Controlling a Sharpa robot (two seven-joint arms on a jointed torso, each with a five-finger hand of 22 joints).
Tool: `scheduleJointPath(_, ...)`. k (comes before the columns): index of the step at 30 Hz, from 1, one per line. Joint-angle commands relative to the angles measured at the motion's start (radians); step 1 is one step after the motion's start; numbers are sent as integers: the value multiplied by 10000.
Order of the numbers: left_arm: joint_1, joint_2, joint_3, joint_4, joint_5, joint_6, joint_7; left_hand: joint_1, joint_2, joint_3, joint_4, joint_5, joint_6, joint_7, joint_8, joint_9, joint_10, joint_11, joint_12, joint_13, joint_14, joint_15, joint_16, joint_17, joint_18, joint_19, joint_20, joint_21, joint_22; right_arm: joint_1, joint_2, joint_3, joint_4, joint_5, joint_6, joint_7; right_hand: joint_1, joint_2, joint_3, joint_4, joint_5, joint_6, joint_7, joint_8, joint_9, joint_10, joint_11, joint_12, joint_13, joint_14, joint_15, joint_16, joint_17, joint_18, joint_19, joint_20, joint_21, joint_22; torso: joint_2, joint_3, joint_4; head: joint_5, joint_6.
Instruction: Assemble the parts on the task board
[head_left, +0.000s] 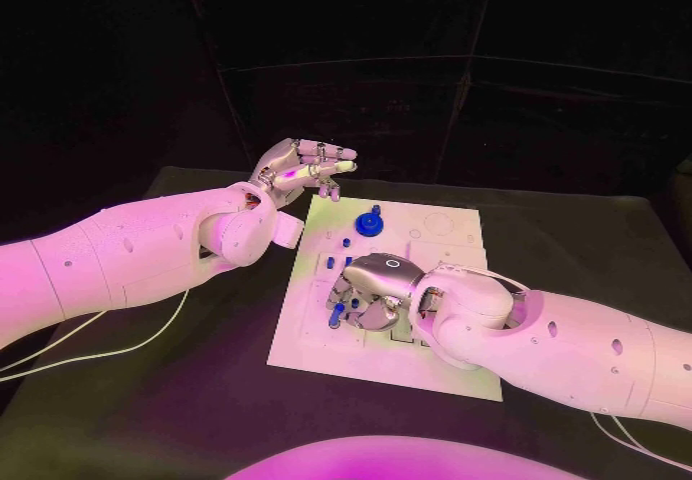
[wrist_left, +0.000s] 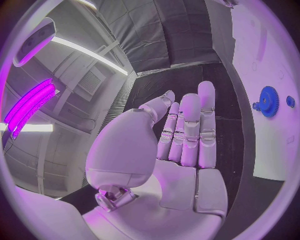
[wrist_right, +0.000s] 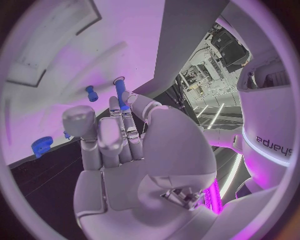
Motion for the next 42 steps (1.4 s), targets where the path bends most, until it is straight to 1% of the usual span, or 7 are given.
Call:
scheduleJointPath(1,14,12,8,9,28,108,56,-82,57,-77,-10,-12,-9,38,57,3,-60,-12,56,-3,-61,30,4,-9,132,-35,6,-56,-9,-6,25,0,-9,-233,322,-93,-82,-41,18,9,30,51,21,7,-2,40,12,-31,0,52,-55,58,-9,-29,-1,-24,40,-9,3,3,-2,-3,-20)
scheduleJointPath(13,14,4,8,7,28,108,51,-82,57,-77,-10,-12,-9,38,57,3,-60,-12,56,-3,-61,30,4,-9,132,-35,6,-56,-9,-23,81,-2,-39,-451,458,-197,-141,-68,-10,29,26,48,19,3,-1,37,13,-51,1,43,-52,49,-42,-28,-12,-20,36,-17,-2,-4,7,1,-55)
scheduleJointPath(19,15,1,8,7,28,108,50,-82,57,-77,-10,-12,-9,38,57,3,-60,-12,56,-3,-61,30,4,-9,132,-35,6,-56,-9,-28,184,-11,-55,-480,402,-110,-413,-319,-145,98,129,-349,143,-79,-50,-410,158,-353,-44,-6,58,-6,-181,-23,-91,51,-48,-138,-10,-3,4,27,-63)
scheduleJointPath(22,15,0,8,8,28,107,49,-82,57,-77,-10,-12,-9,38,57,3,-60,-12,56,-3,-61,30,4,-9,132,-35,6,-56,-9,-30,214,-59,-42,-484,346,-78,-504,-410,-217,129,168,-536,141,-87,-58,-531,185,-407,-36,-18,85,-13,-208,-17,-110,84,-64,-162,-10,-5,7,31,-63)
scheduleJointPath(28,15,-11,8,11,28,106,44,-82,57,-77,-10,-12,-9,38,57,3,-60,-12,56,-3,-61,30,4,-9,132,-35,6,-56,-9,-31,211,-150,2,-486,206,-48,-534,-441,-252,141,163,-671,128,-85,-57,-570,186,-413,-30,-22,89,-11,-214,-10,-117,99,-69,-170,-5,-6,5,42,-70)
scheduleJointPath(38,15,-16,8,8,28,115,36,-82,57,-77,-10,-12,-9,38,57,3,-60,-12,56,-3,-61,30,4,-9,132,-35,6,-56,-9,-31,215,-178,41,-487,147,25,-573,-486,-296,154,164,-770,129,-74,-51,-630,198,-426,-29,-46,102,-52,-309,1,-146,116,-106,-224,-8,-1,5,51,-76)
scheduleJointPath(42,15,-16,8,6,28,117,31,-82,57,-77,-10,-12,-9,38,57,3,-60,-12,56,-3,-61,30,4,-9,132,-35,6,-56,-9,-31,204,-180,40,-487,-15,31,-651,-611,-414,171,192,-1215,179,-83,-65,-1156,297,-522,-52,-135,177,-219,-637,46,-265,167,-307,-499,-7,-2,0,50,-69)
